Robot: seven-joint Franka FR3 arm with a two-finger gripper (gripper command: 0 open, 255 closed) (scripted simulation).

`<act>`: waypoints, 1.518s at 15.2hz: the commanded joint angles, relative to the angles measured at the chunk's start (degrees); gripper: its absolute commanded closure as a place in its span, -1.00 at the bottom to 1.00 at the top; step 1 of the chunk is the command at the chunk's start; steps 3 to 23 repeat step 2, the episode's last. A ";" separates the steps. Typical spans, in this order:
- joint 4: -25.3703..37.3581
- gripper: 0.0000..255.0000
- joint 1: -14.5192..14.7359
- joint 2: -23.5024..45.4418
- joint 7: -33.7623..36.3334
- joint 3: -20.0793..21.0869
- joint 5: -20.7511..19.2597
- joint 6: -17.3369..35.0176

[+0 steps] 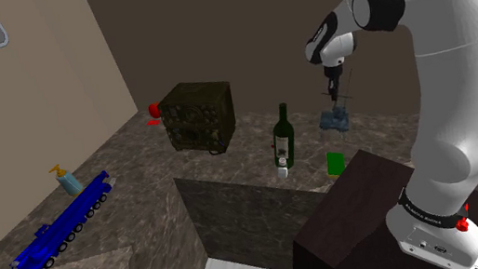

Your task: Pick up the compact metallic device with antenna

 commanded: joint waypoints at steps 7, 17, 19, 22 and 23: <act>0.07 1.00 0.16 -0.74 0.09 -0.25 -0.37 -0.74; 0.07 1.00 0.16 -0.74 0.09 -0.25 -0.37 -0.74; 0.07 1.00 0.16 -0.74 0.09 -0.25 -0.37 -0.74; 0.07 1.00 0.16 -0.74 0.09 -0.25 -0.37 -0.74; 0.07 1.00 0.16 -0.74 0.09 -0.25 -0.37 -0.74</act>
